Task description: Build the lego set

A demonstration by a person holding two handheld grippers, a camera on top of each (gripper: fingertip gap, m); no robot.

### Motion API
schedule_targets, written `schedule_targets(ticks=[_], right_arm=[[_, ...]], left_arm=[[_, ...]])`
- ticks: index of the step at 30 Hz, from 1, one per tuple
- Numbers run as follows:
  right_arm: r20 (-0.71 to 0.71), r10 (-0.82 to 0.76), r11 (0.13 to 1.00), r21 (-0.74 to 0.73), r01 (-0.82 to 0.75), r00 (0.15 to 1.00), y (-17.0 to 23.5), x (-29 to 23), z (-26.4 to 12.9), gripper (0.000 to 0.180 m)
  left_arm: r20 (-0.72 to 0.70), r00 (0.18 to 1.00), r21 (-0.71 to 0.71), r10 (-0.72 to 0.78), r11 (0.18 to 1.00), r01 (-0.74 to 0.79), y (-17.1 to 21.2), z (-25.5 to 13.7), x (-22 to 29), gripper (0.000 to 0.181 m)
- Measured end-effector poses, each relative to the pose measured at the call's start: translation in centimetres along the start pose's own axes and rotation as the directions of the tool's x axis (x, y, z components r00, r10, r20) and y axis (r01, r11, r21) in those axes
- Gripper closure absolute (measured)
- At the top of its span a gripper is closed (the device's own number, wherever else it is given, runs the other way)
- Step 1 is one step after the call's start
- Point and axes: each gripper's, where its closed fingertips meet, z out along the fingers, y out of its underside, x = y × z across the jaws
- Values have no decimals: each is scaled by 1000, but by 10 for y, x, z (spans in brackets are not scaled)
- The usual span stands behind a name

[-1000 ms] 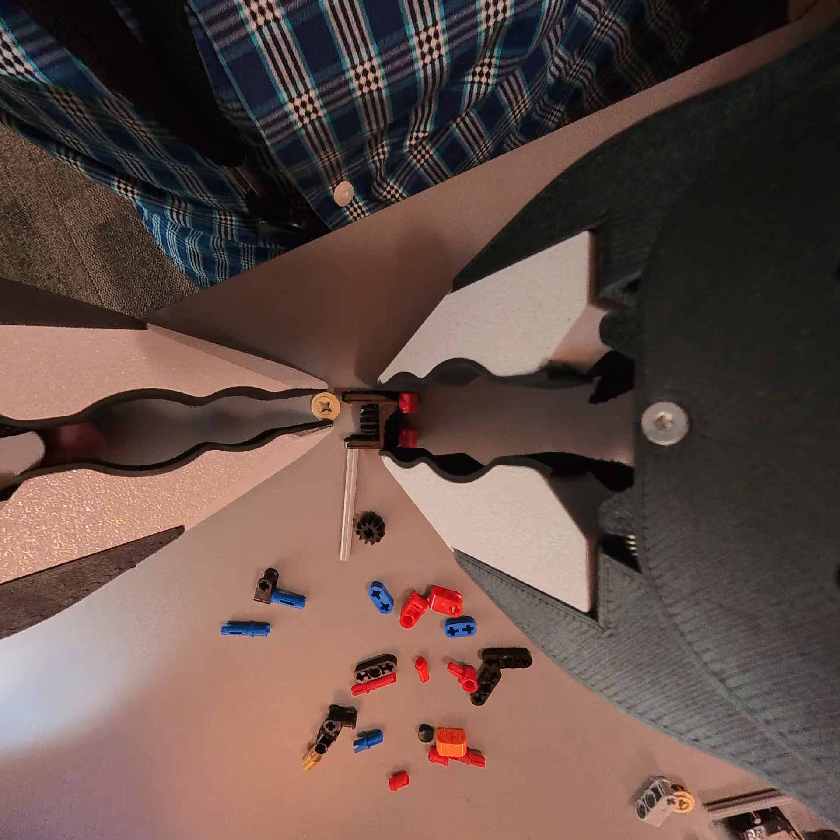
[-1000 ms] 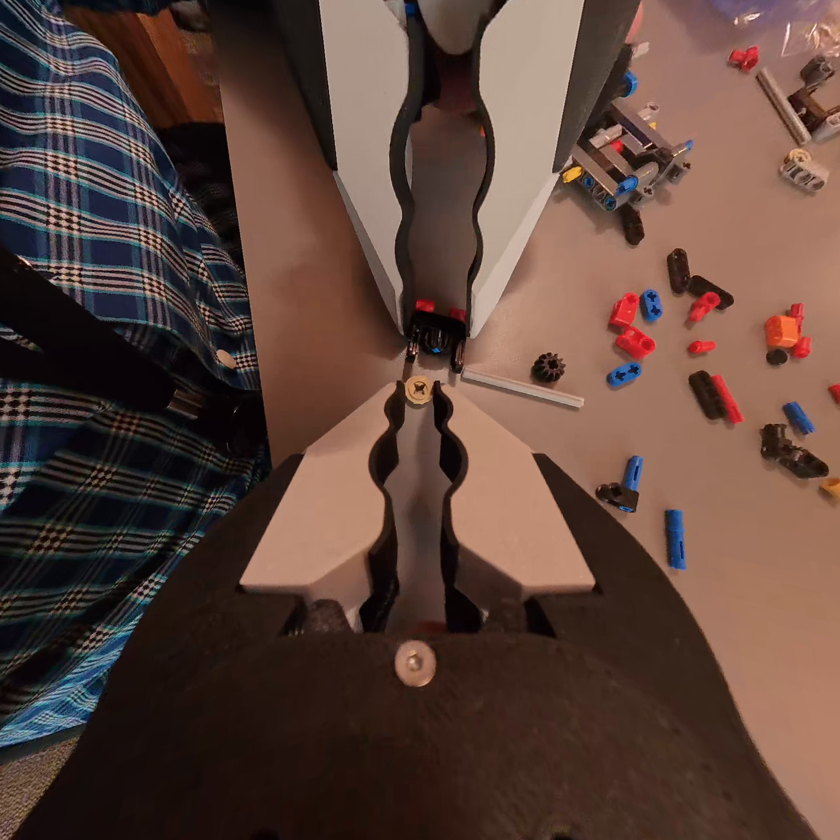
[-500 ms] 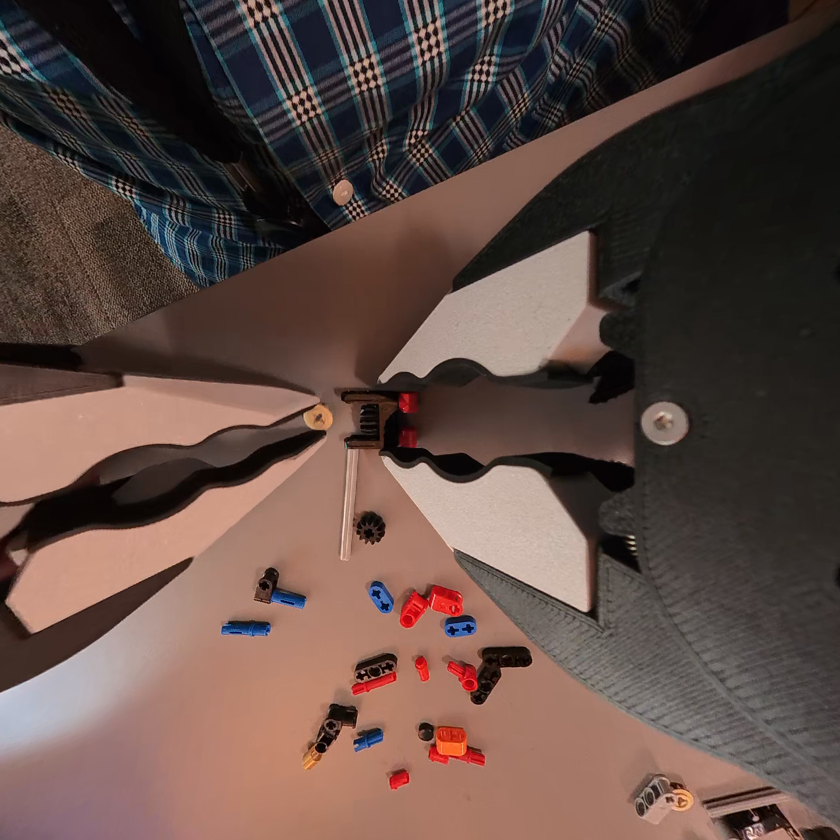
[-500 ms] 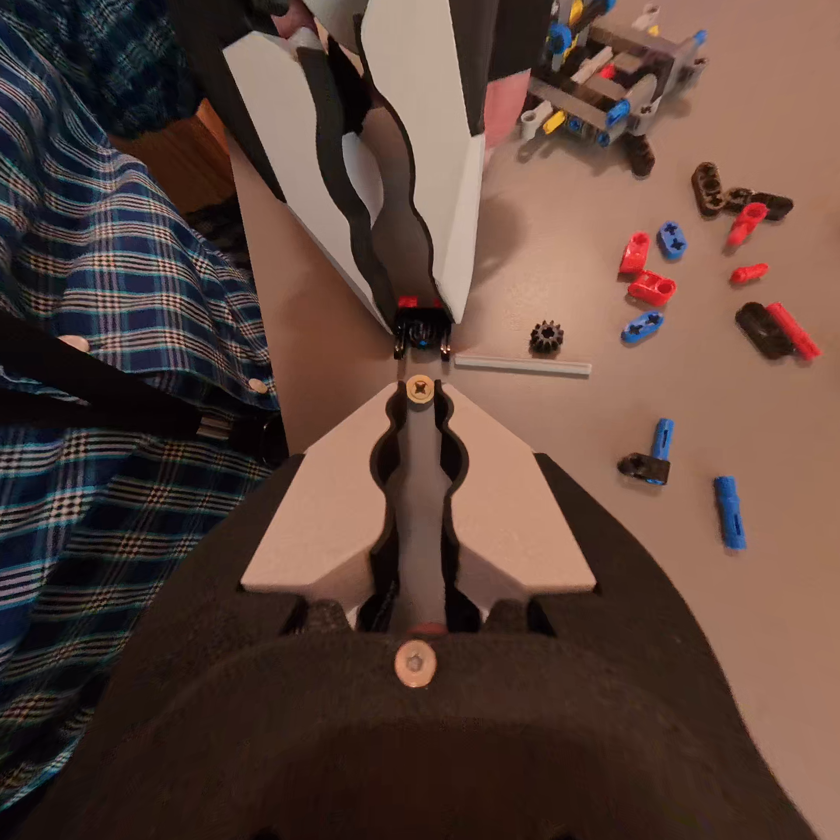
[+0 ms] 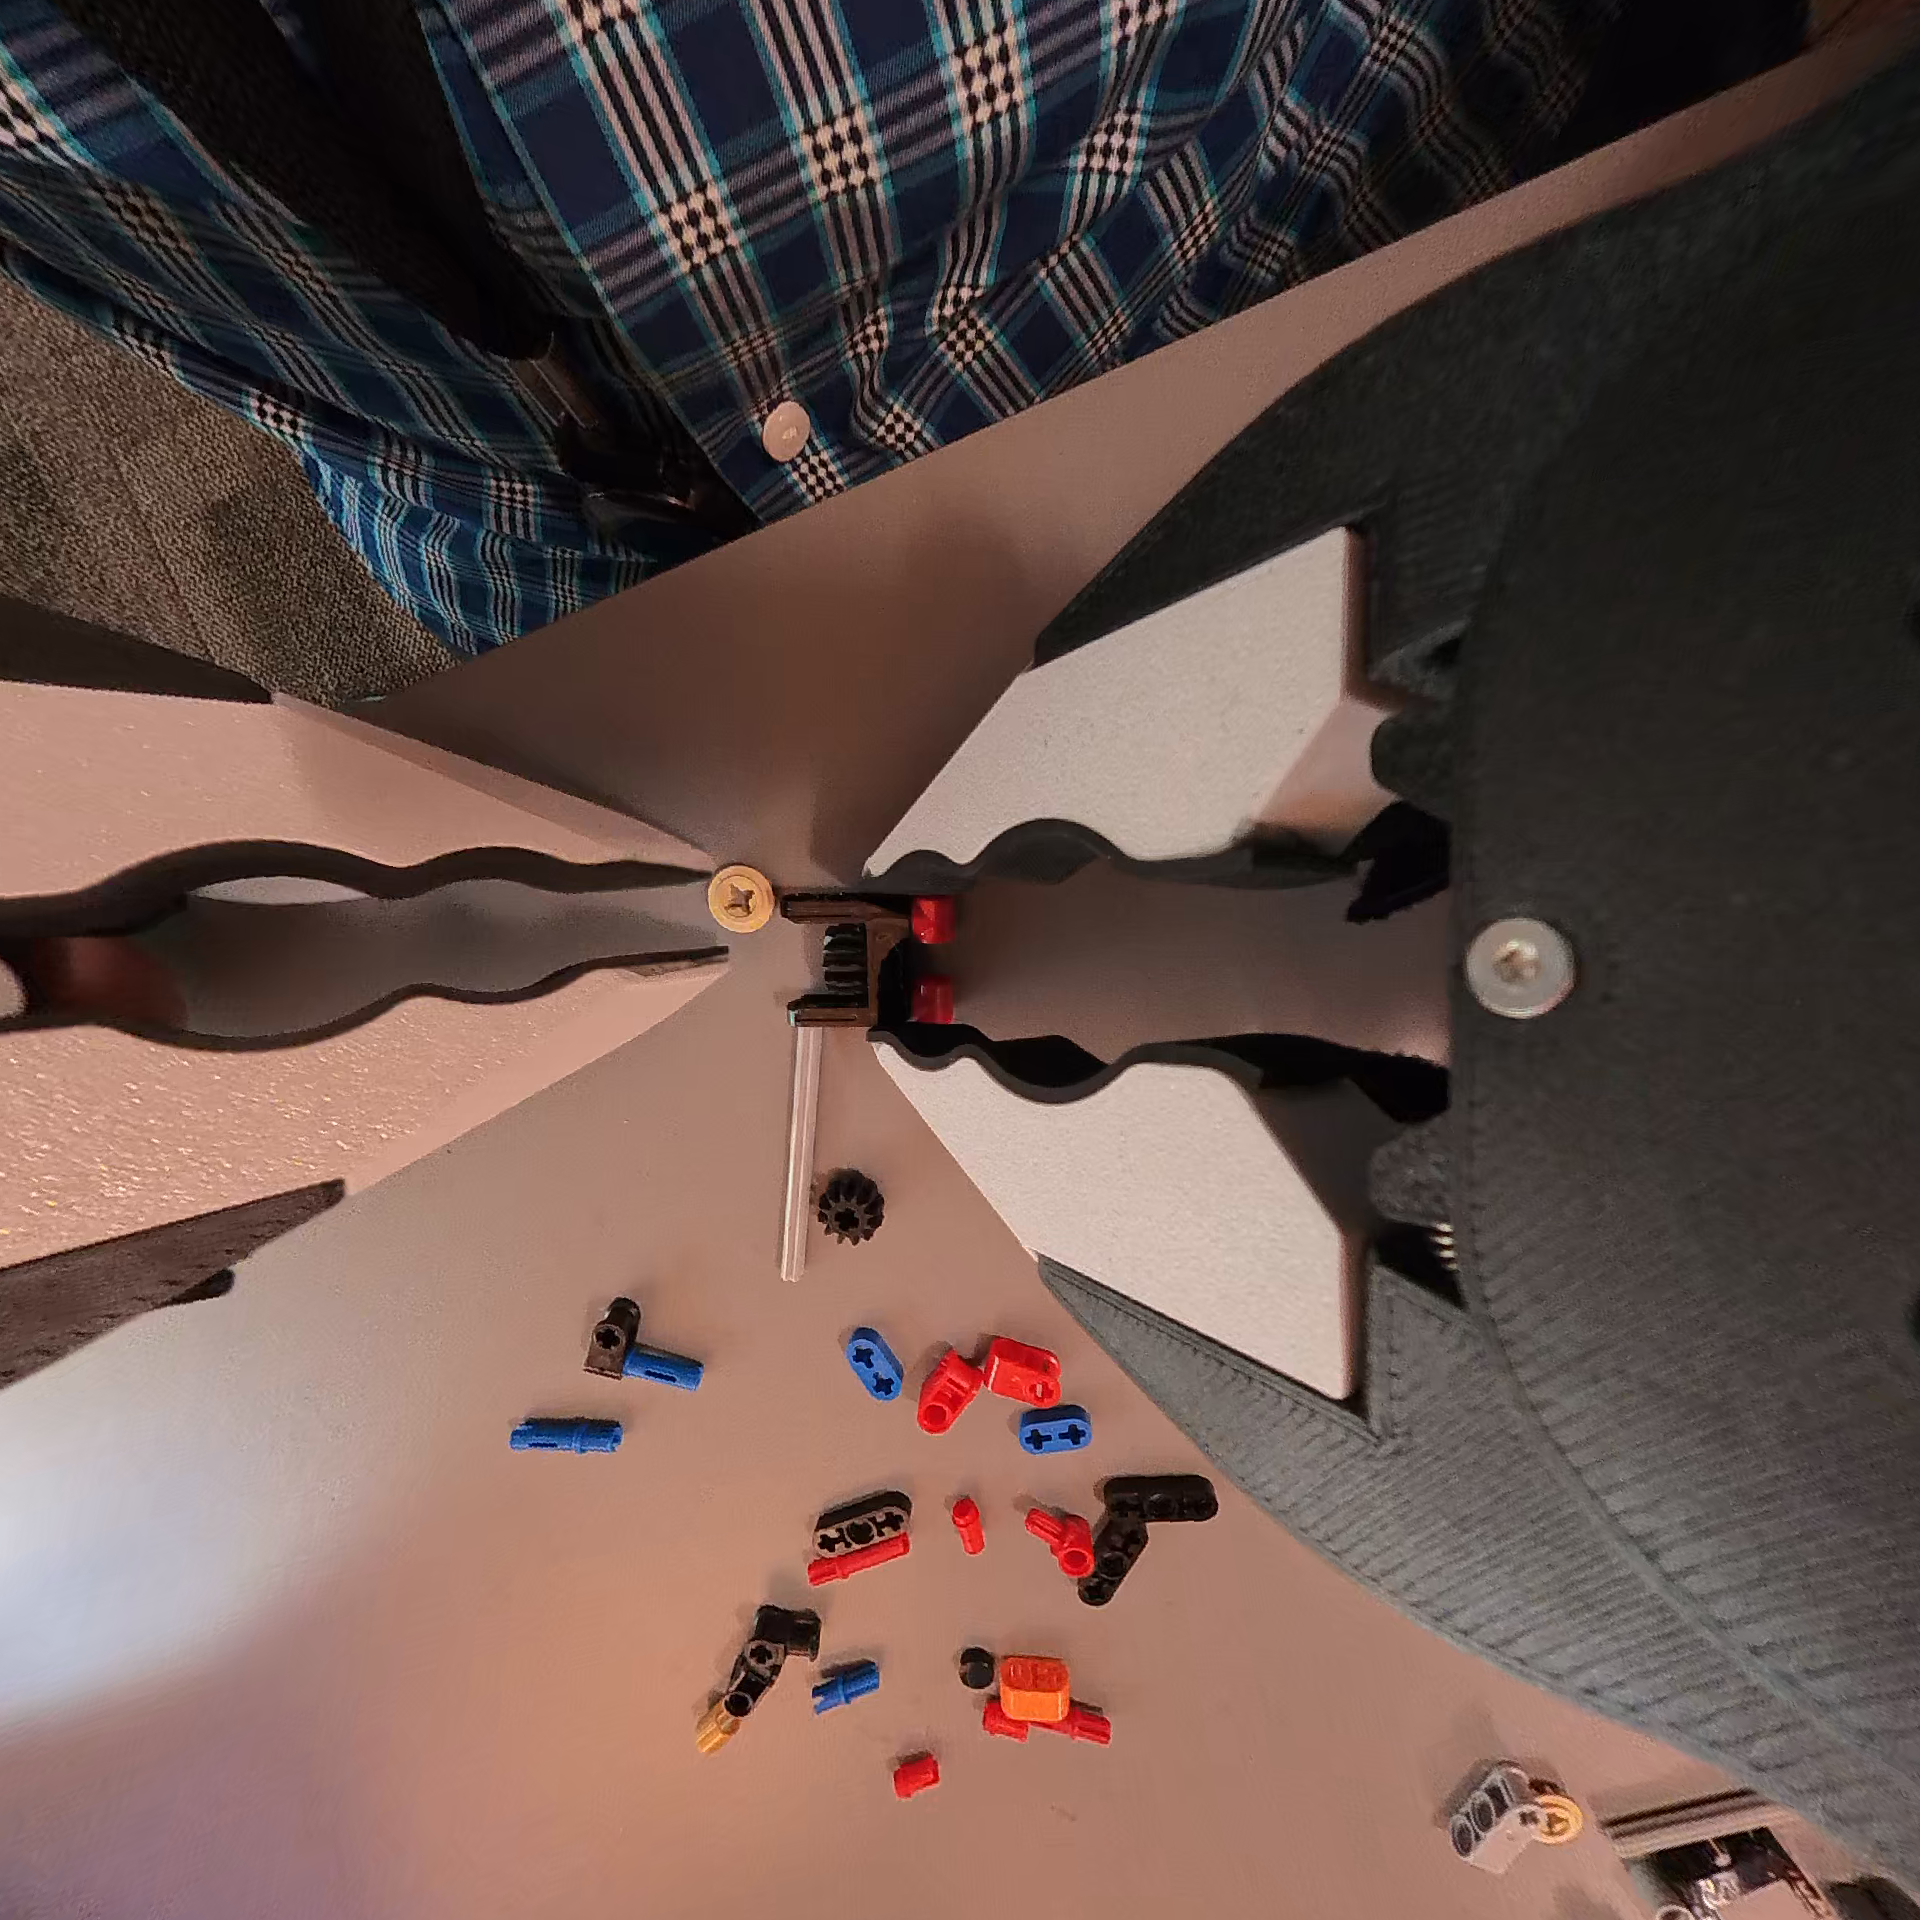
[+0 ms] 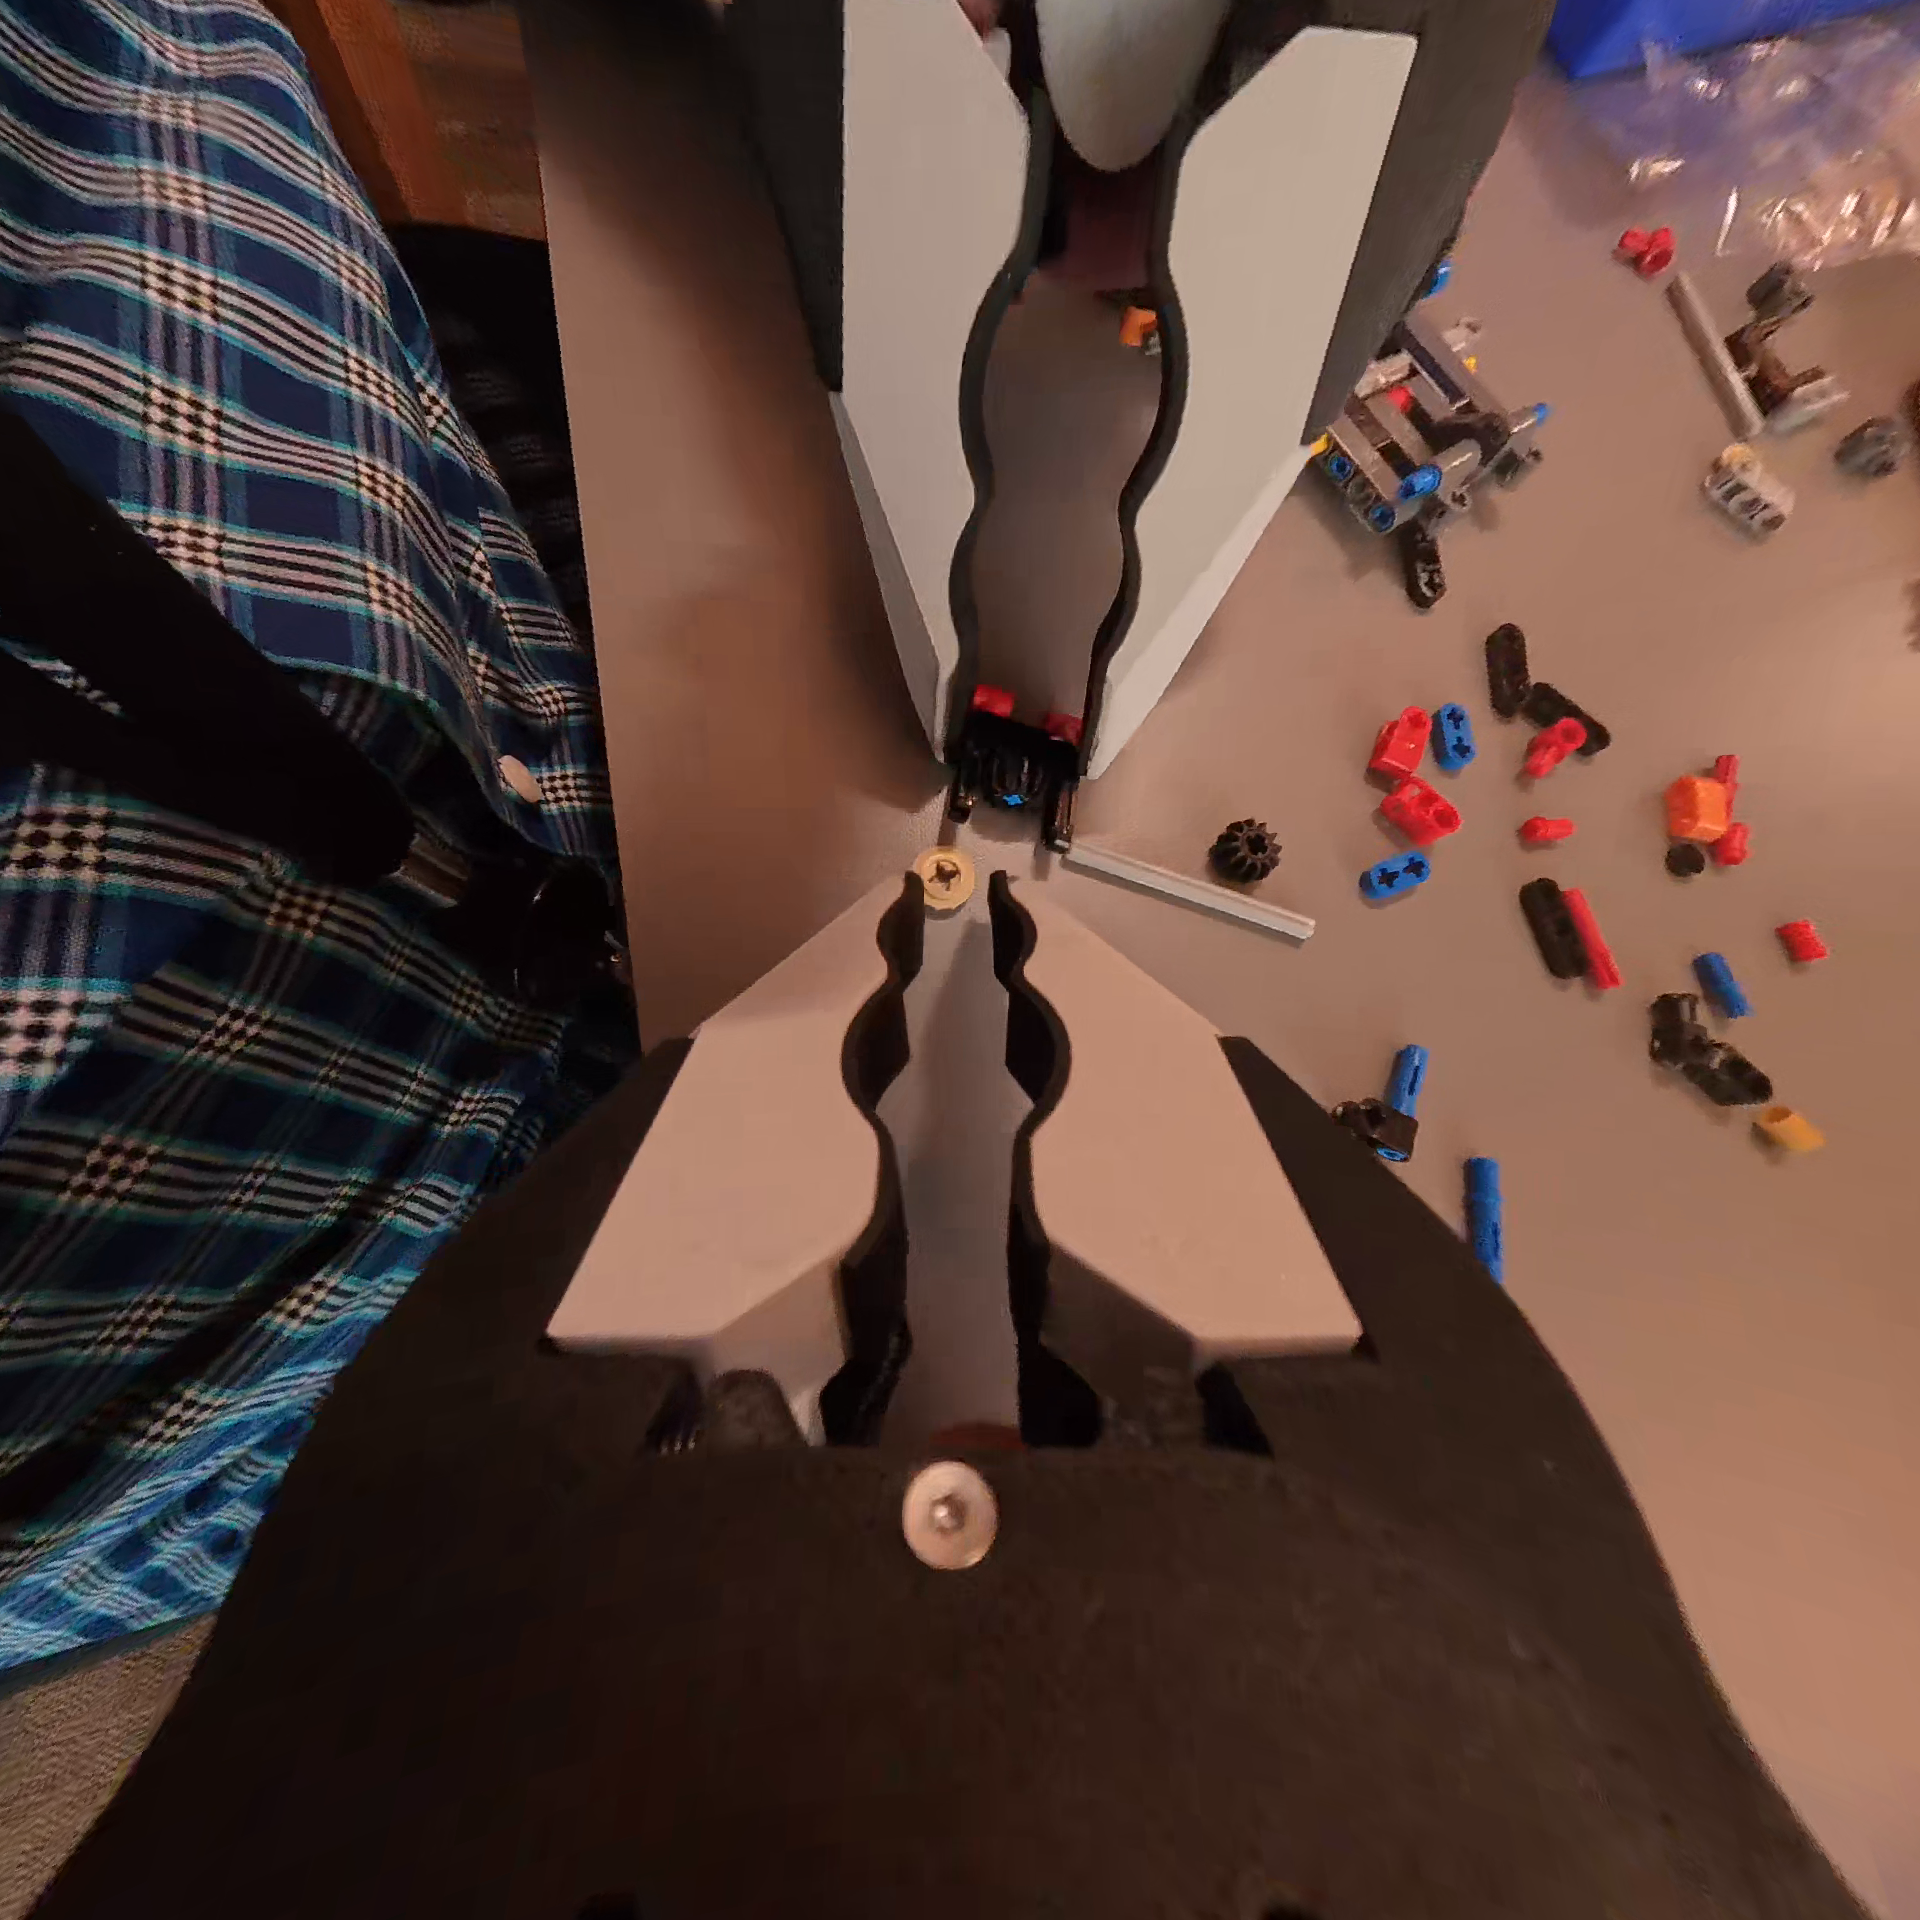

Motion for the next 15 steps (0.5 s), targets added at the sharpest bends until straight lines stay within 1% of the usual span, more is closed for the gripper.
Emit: schedule_targets(ticks=[2, 8, 13, 15], right_arm=[[-11, -24, 999, -24, 23, 1000, 3, 0, 2, 169], [-22, -74, 997, -3, 74, 997, -2, -1, 3, 164], [2, -67, 998, -12, 67, 998, 0, -4, 5, 172], [4, -70, 997, -10, 71, 998, 0, -5, 6, 172]], left_arm=[[-1, 1000, 1, -1, 1000, 1, 0, 0, 0, 158], [-3, 1000, 3, -2, 1000, 2, 0, 0, 0, 158], [-3, 1000, 3, -2, 1000, 2, 0, 1, 0, 158], [-4, 1000, 3, -4, 1000, 4, 0, 1, 0, 158]])
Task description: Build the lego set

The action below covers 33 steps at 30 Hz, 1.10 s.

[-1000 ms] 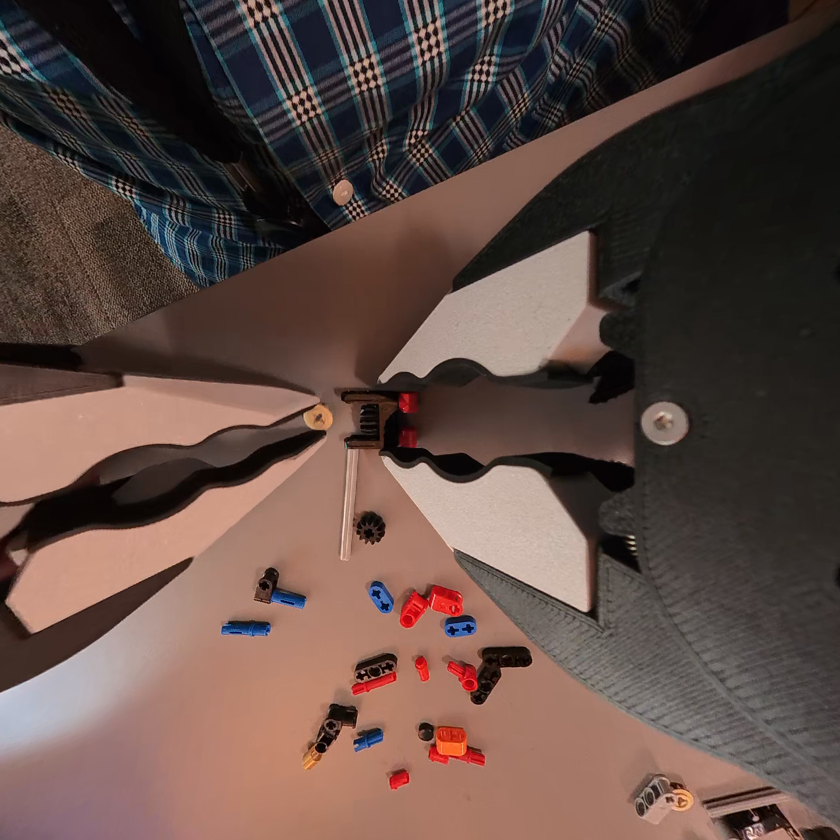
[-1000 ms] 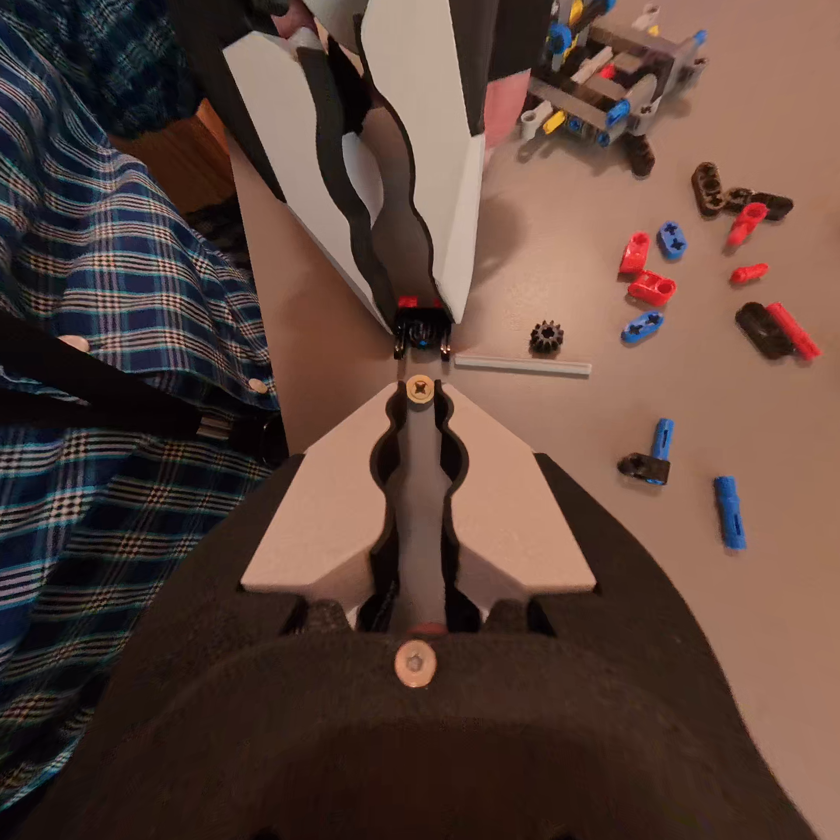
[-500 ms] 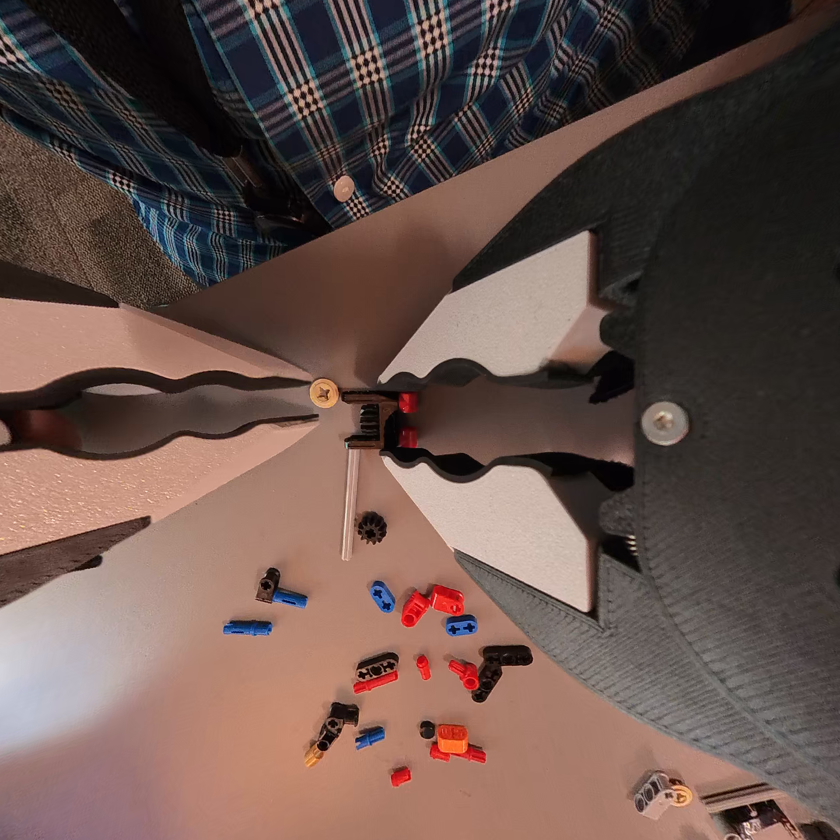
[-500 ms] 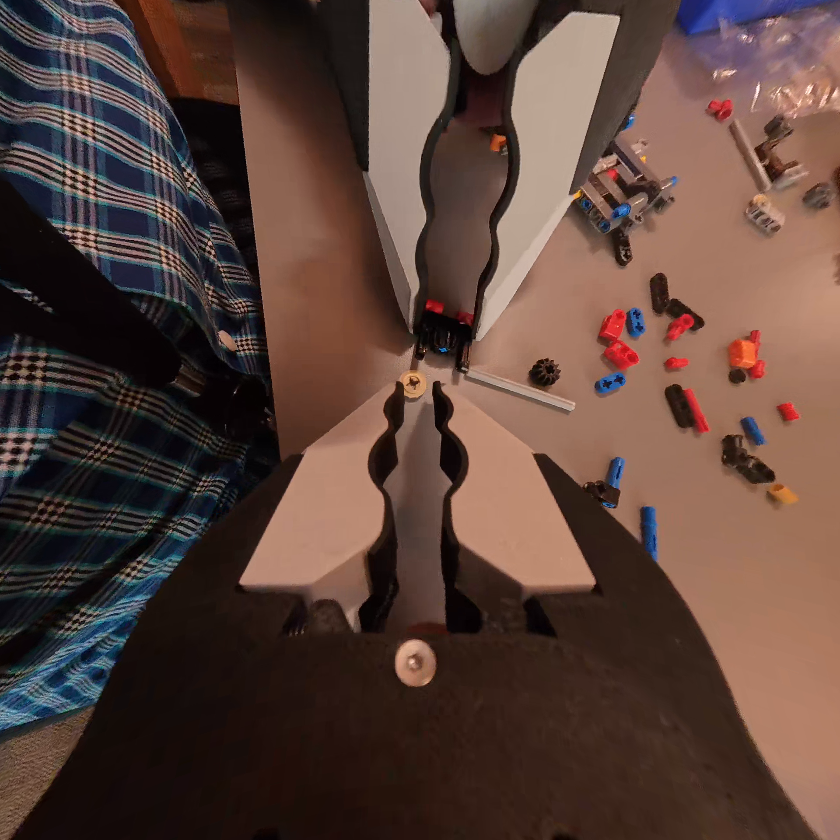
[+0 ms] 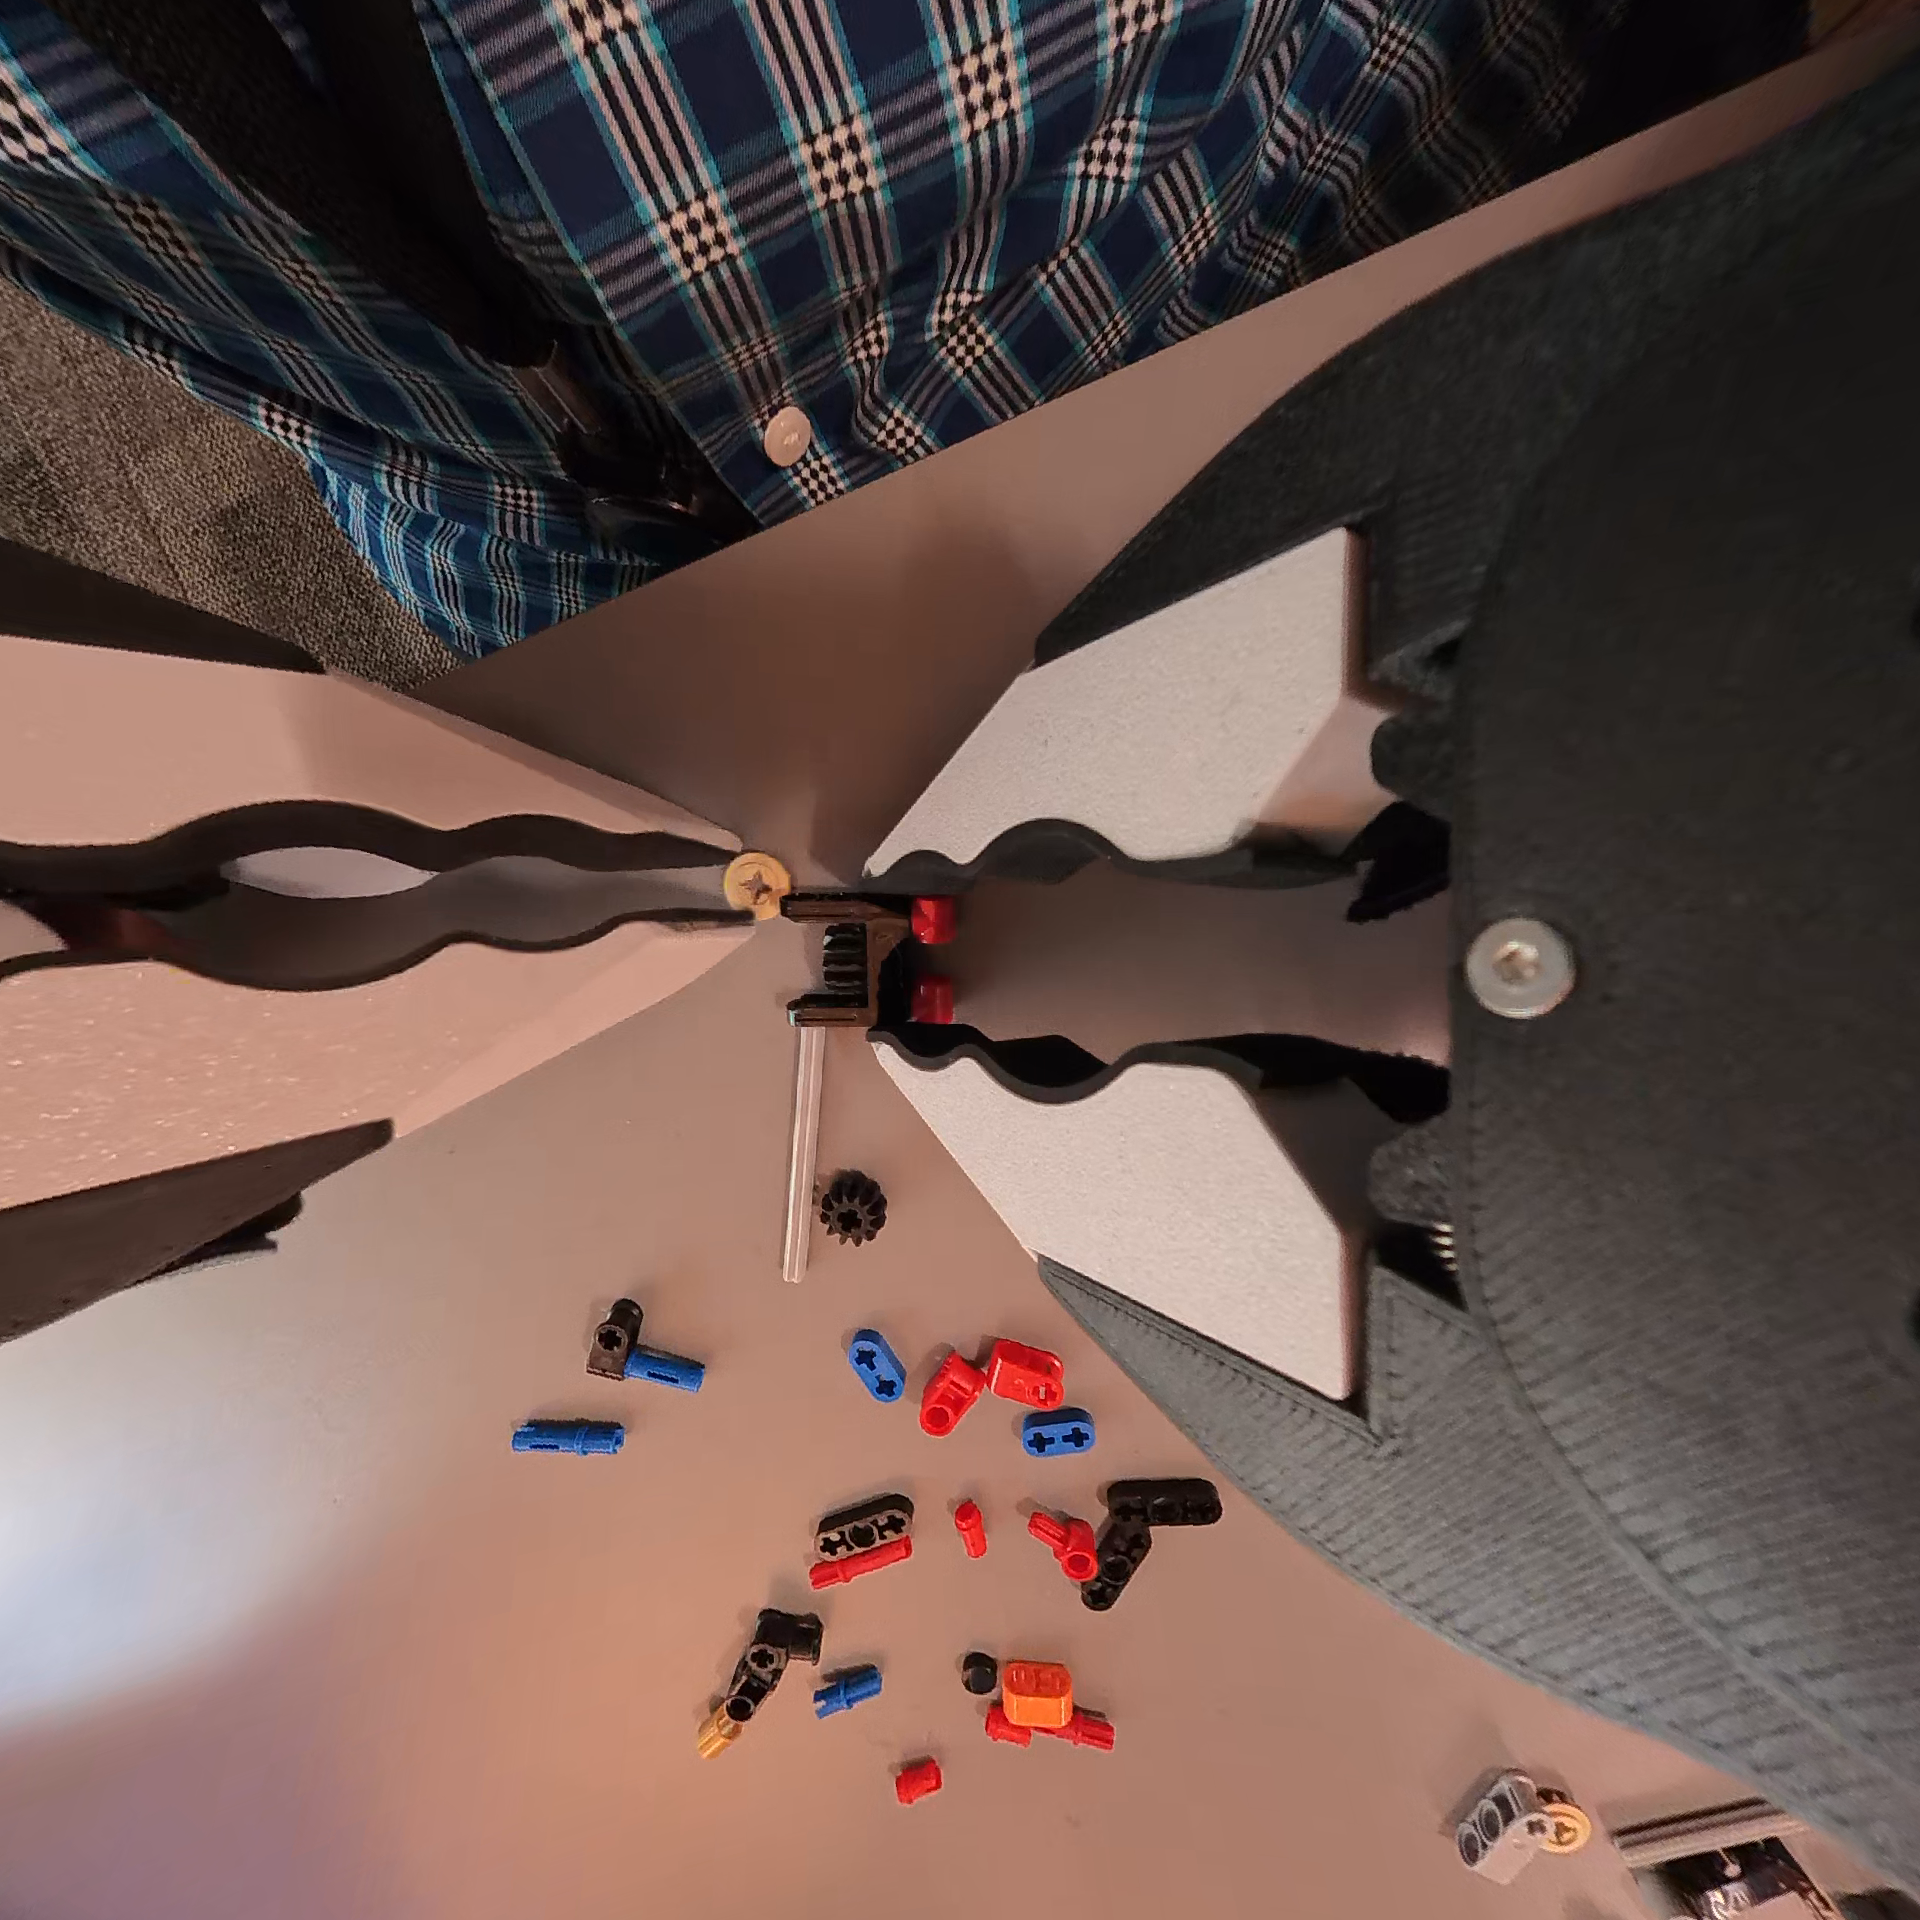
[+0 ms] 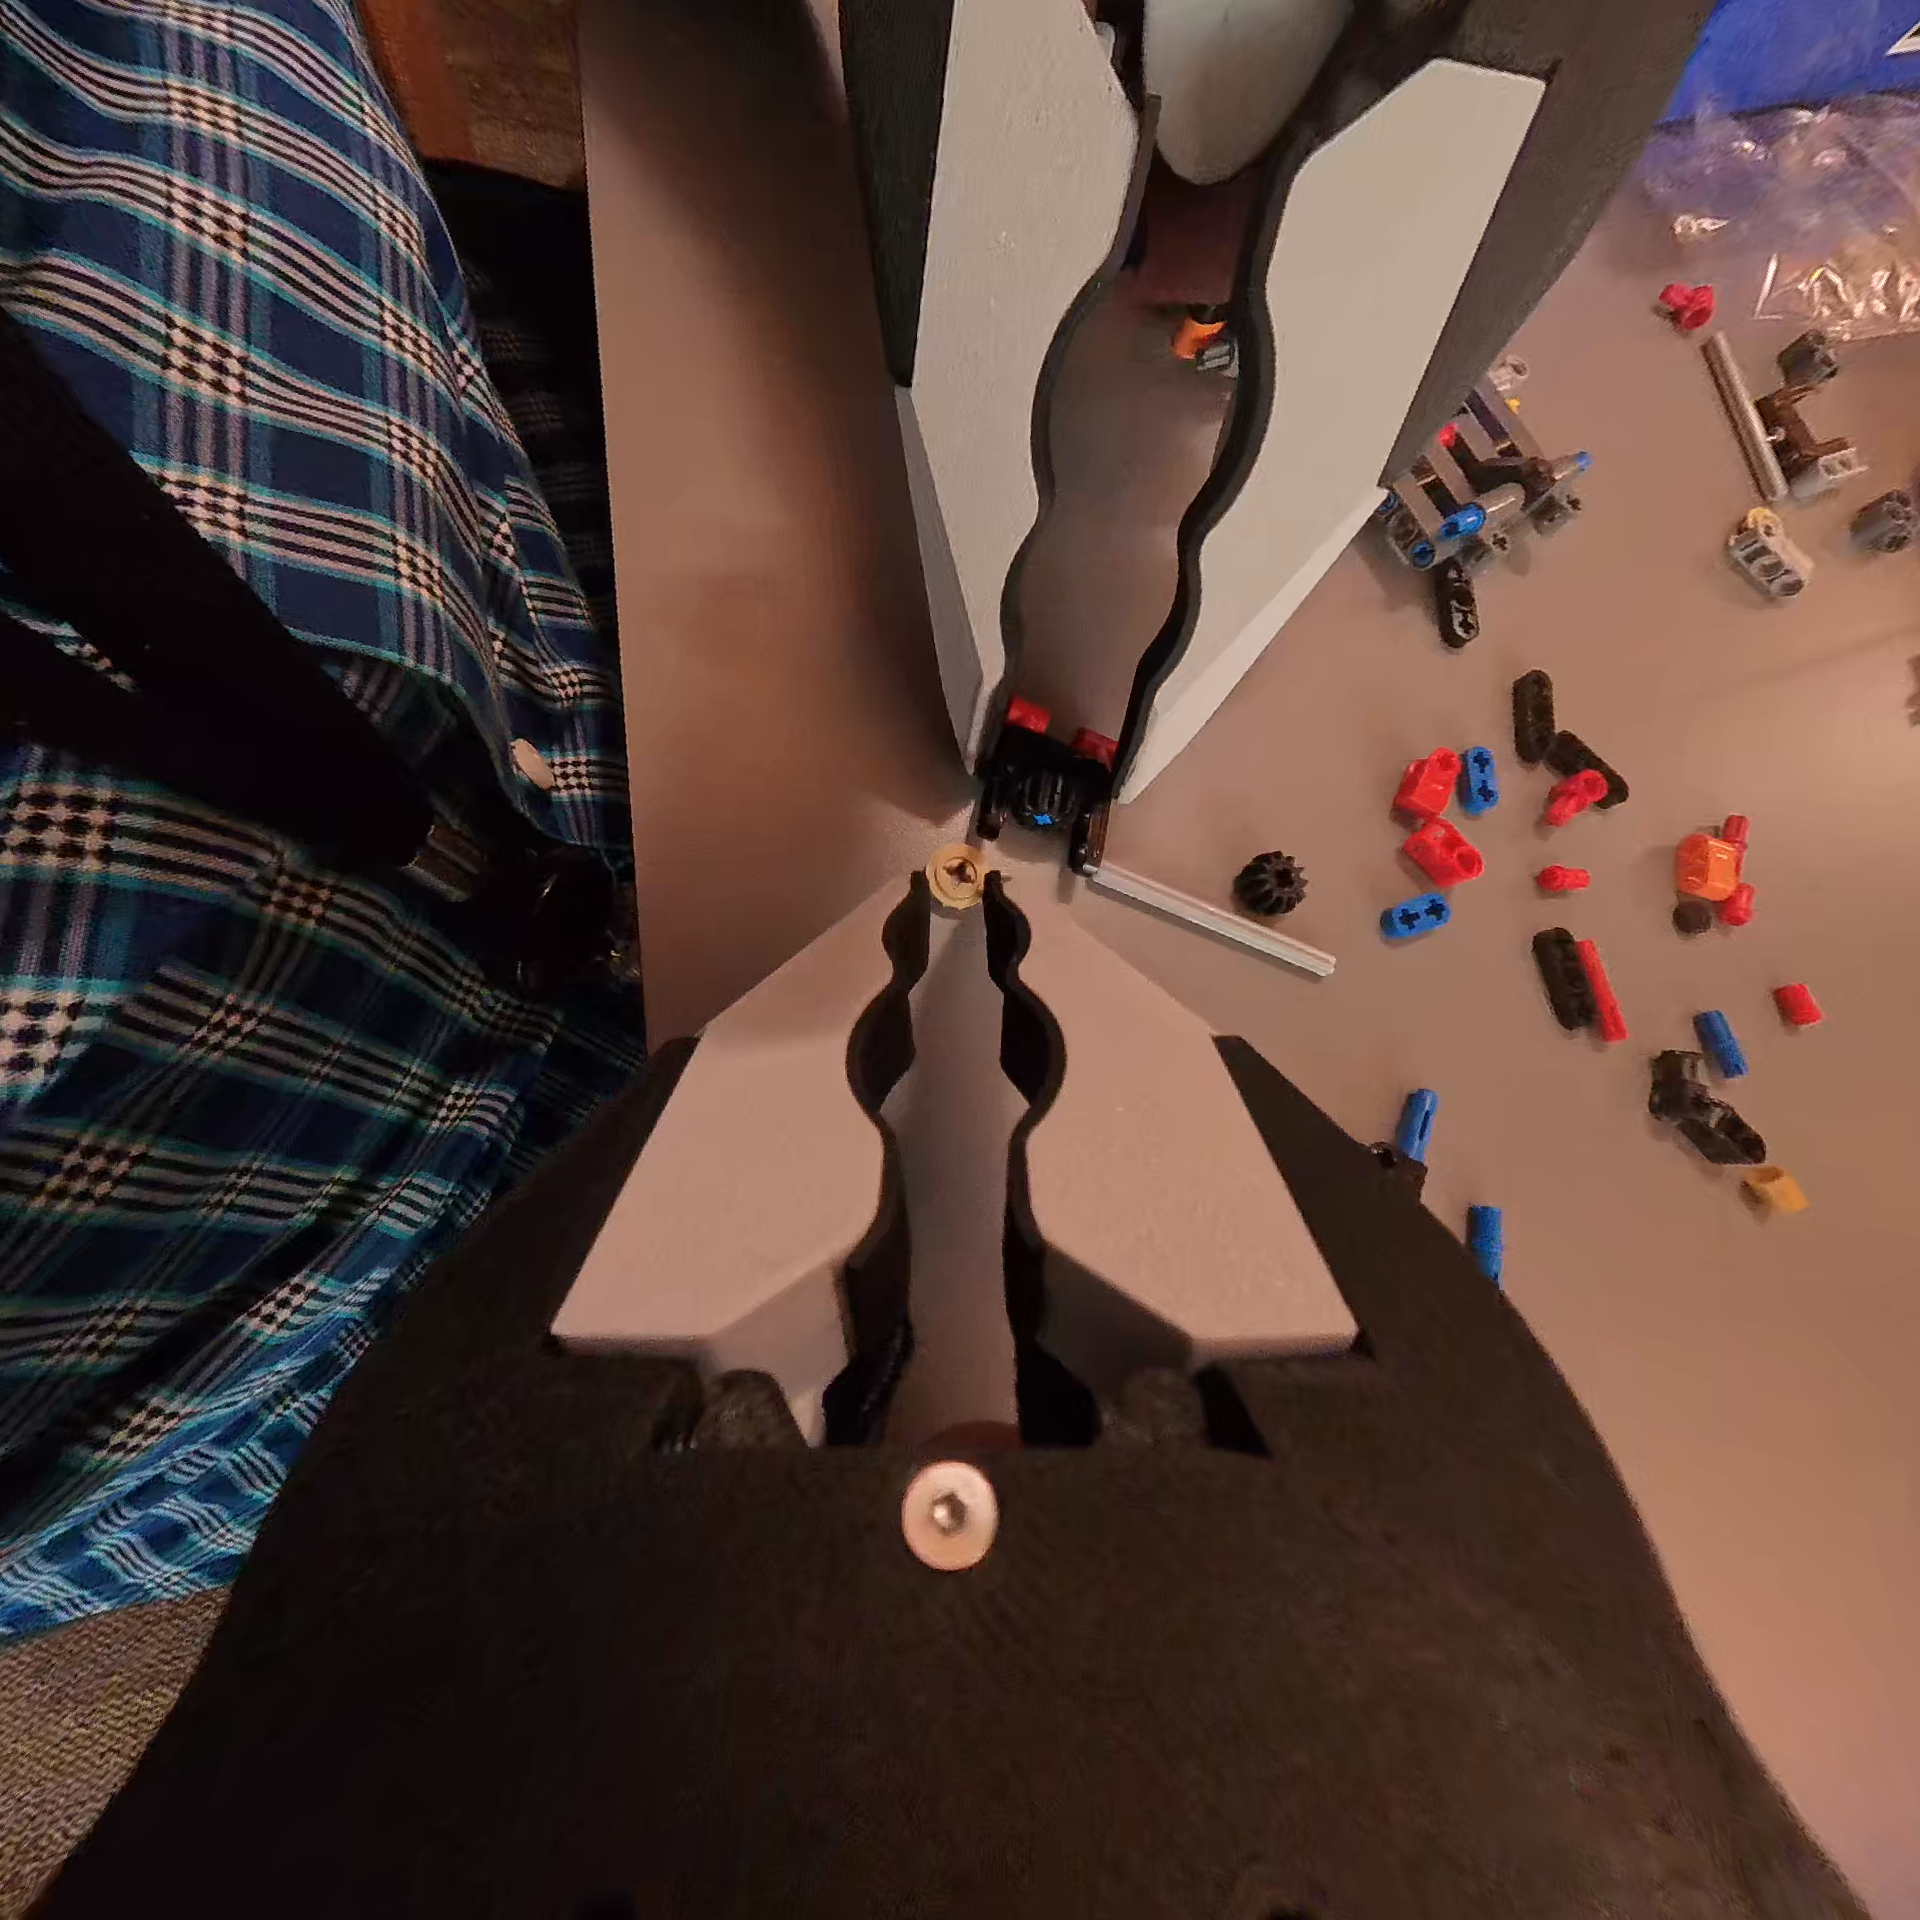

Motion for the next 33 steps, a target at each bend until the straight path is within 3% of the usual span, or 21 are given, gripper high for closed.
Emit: schedule_targets(ticks=[11, 33], right_arm=[[36, -6, 999, -47, 8, 999, -1, -2, 2, 173], [102, 182, 983, -2, -183, 978, -1, 5, 1, 180]], left_arm=[[1, 1000, -2, 2, 1000, -2, 0, 0, 0, 158], [-12, 1000, -14, 13, 1000, -13, 4, -3, 2, 158]])
